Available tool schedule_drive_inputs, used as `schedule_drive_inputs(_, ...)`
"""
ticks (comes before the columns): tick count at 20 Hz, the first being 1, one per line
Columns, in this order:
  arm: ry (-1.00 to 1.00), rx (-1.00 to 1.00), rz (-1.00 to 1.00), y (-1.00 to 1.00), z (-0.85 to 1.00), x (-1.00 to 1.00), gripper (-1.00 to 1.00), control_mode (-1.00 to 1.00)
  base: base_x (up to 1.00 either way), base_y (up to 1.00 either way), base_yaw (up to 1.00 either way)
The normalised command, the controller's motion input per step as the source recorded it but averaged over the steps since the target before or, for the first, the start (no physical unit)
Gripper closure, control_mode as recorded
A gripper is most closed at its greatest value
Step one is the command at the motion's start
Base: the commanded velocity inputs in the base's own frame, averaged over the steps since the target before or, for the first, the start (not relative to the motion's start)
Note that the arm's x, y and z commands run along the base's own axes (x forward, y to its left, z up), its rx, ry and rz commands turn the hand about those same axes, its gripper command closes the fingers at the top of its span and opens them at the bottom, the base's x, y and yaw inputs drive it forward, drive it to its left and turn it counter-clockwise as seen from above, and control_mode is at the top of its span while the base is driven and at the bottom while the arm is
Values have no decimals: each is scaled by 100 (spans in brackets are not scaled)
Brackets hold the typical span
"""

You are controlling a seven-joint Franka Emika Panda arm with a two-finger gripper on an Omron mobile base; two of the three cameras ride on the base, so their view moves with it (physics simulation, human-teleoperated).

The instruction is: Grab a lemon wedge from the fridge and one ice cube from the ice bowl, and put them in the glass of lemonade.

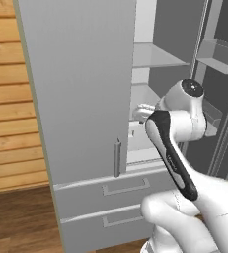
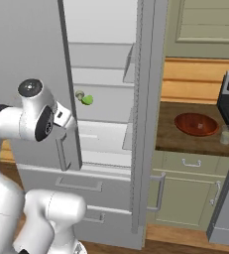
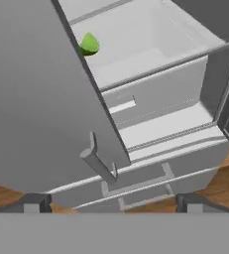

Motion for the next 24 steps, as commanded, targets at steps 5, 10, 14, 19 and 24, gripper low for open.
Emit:
schedule_drive_inputs(5,48,-4,30,81,-37,2,-100,-100,0,0,0)
schedule_drive_inputs(10,-12,-1,15,29,-100,-6,-100,-100,0,0,0)
schedule_drive_inputs(14,-29,0,3,5,-98,2,-100,-100,0,0,0)
schedule_drive_inputs(19,-18,-4,0,7,-45,31,-100,-100,0,0,0)
schedule_drive_inputs(24,2,-15,0,0,5,50,-100,-100,0,0,0)
